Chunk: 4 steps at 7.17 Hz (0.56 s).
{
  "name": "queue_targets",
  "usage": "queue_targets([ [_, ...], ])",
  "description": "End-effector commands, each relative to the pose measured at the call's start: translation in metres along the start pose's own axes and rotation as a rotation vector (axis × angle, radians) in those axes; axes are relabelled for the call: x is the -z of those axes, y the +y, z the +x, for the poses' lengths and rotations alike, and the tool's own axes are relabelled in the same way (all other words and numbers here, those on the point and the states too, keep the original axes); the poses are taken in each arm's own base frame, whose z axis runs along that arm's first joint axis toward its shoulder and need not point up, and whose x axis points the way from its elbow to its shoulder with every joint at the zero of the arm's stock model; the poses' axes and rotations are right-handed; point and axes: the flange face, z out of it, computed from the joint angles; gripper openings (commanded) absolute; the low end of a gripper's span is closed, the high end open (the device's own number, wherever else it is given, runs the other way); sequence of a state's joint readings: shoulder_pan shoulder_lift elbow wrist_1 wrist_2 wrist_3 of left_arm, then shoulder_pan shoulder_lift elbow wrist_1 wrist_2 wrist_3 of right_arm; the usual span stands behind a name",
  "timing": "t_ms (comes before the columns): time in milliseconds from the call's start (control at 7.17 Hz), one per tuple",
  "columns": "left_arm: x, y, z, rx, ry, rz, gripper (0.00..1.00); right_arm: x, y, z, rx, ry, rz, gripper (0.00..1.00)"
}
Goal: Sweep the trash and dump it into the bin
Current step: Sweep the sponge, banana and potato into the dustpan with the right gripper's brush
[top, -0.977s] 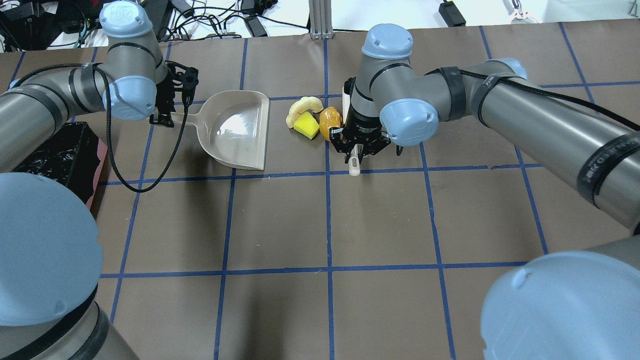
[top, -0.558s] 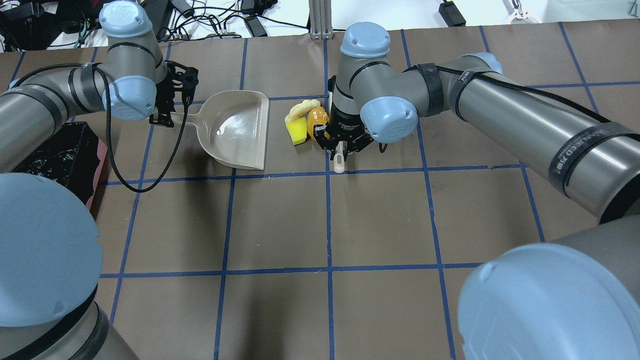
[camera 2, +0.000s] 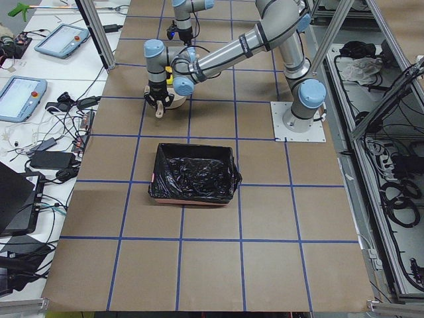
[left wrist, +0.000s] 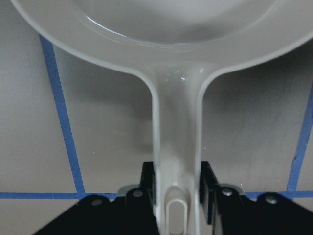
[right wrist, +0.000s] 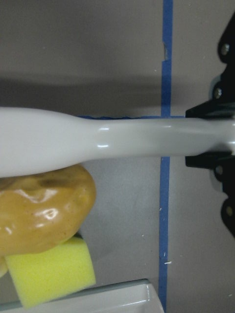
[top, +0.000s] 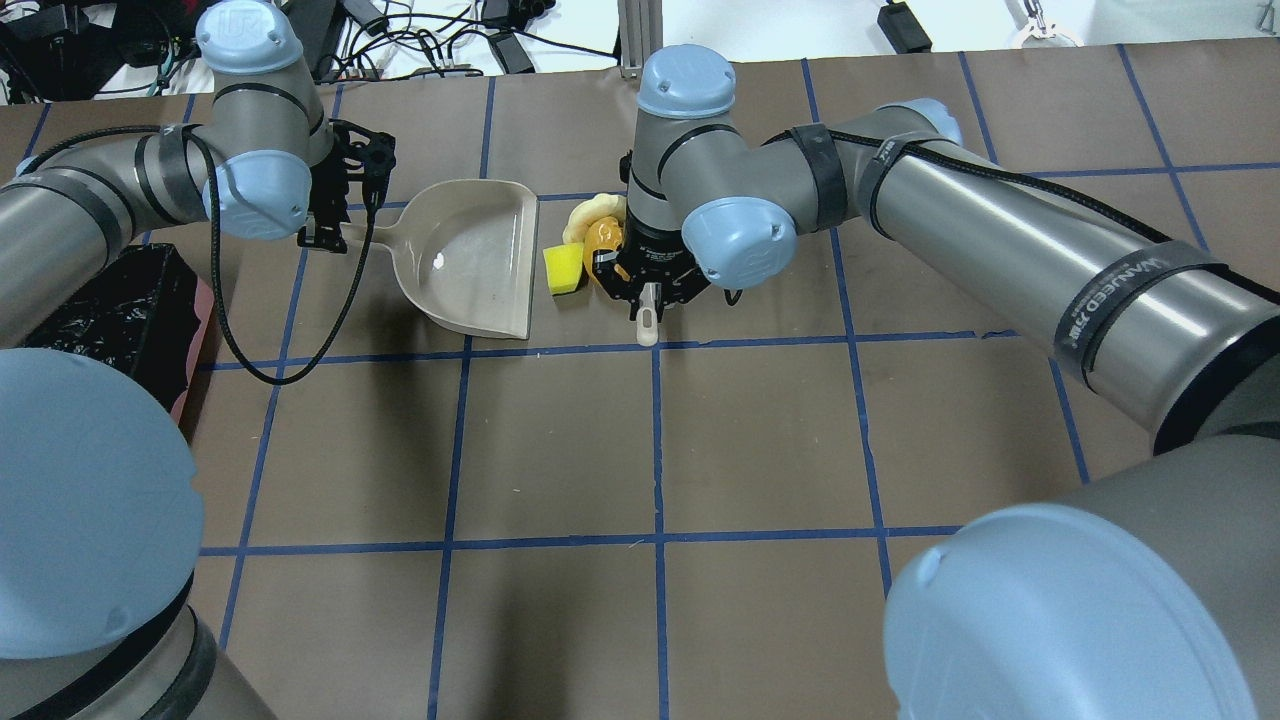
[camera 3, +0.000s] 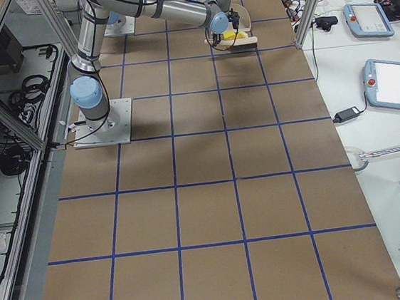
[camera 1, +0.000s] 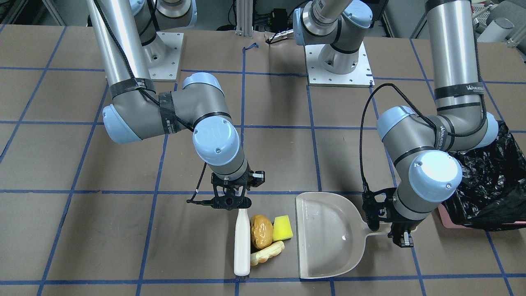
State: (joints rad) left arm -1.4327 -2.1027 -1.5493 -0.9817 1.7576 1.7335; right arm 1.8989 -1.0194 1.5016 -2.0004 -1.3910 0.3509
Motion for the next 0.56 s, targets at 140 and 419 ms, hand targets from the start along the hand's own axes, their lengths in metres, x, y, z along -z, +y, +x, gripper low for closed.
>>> queue_targets([
  [140, -0.001, 0.0, 0.0, 0.0, 0.002, 0.001, 0.07, -0.006, 0.011, -0.031, -0.032, -0.045, -0.016, 0.0],
  [419, -0.002, -0.001, 0.0, -0.001, 0.003, 0.003, 0.07, -0.015, 0.015, -0.063, -0.05, -0.044, -0.016, 0.0],
])
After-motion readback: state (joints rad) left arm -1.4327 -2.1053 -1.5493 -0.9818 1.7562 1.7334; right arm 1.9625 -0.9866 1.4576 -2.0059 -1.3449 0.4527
